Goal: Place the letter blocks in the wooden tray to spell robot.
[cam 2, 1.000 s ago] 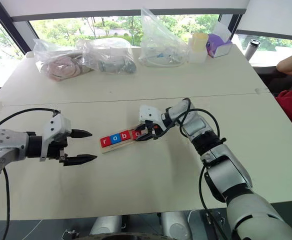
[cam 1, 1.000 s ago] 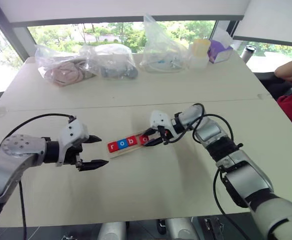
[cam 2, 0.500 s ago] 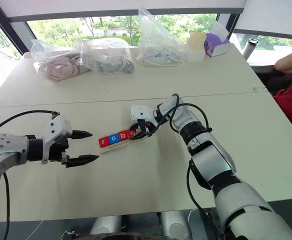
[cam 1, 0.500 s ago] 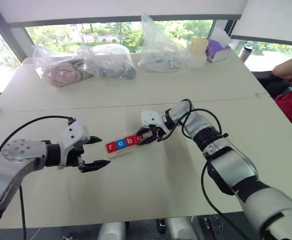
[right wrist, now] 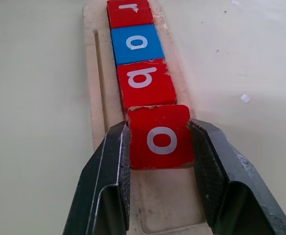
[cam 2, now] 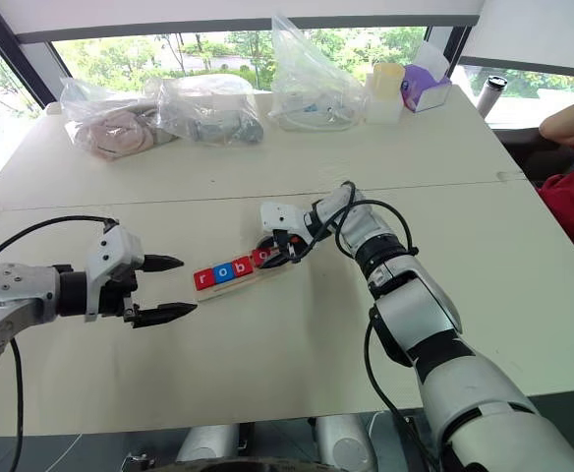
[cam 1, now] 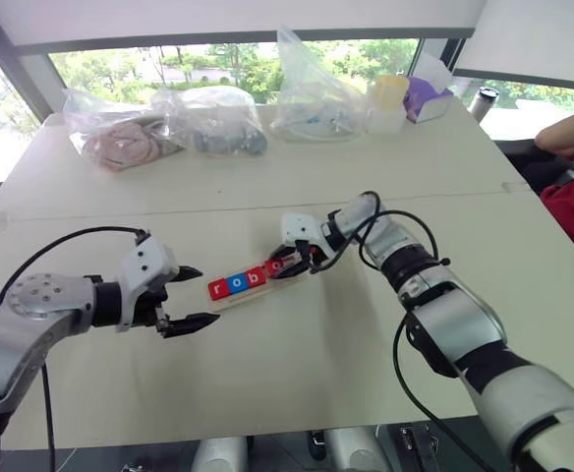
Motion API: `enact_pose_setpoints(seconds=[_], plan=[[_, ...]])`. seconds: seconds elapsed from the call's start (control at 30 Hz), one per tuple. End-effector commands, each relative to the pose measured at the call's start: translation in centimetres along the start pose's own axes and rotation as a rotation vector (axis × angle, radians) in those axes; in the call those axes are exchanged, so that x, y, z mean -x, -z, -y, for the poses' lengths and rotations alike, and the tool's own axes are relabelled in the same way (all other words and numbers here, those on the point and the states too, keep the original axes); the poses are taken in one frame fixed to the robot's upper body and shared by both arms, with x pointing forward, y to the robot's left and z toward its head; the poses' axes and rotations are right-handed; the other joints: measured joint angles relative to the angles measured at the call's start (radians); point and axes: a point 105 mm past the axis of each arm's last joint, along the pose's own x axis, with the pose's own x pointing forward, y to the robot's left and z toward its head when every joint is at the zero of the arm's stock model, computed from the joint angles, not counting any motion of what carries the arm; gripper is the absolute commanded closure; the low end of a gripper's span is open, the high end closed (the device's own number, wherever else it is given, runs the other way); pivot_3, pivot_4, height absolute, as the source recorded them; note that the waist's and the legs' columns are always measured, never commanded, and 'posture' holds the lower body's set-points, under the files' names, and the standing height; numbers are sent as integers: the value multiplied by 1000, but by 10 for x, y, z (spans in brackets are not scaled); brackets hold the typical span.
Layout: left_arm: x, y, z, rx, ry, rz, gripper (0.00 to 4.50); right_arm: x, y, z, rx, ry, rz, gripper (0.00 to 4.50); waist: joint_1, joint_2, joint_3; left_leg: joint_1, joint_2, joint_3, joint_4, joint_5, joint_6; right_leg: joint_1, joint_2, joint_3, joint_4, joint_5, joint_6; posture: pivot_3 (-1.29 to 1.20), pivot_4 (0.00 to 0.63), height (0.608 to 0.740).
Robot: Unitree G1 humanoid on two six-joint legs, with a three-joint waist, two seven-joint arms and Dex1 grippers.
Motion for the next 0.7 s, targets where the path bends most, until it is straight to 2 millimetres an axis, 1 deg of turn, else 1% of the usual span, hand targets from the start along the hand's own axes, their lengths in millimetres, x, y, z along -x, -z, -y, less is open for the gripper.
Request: enact_pose_setpoints(seconds=[0.03,0.5,0.53,0.57,0.6,0.7], plan=[[-1,-7,1,-41,4,17,0,4,-10,6,36,19,20,3336,0,0,0,0,0,0,0,0,0,0,0,0,0,0,0,0,150,740],[-3,-7,1,-40,-3,21,0,-9,-8,0,67,3,14,3336,-1,0,0,0,0,0,0,0,0,0,0,0,0,0,0,0,150,740],[-3,-8,1,-40,-3,22,0,-10,-6,-1,78,-1,2,2836,0,0,0,0,0,0,0,0,0,0,0,0,0,0,0,0,150,740],[-3,-8,1,-41,-4,23,0,-10,-5,-1,81,-4,-2,2239,0,0,0,0,0,0,0,0,0,0,0,0,0,0,0,0,150,740],[-3,-9,1,-41,-5,24,0,-10,-5,-1,81,-4,-1,1803,0,0,0,0,0,0,0,0,0,0,0,0,0,0,0,0,150,740],[-3,-9,0,-42,-6,24,0,-9,-8,2,88,21,14,239,0,0,0,0,0,0,0,0,0,0,0,0,0,0,0,0,150,740]])
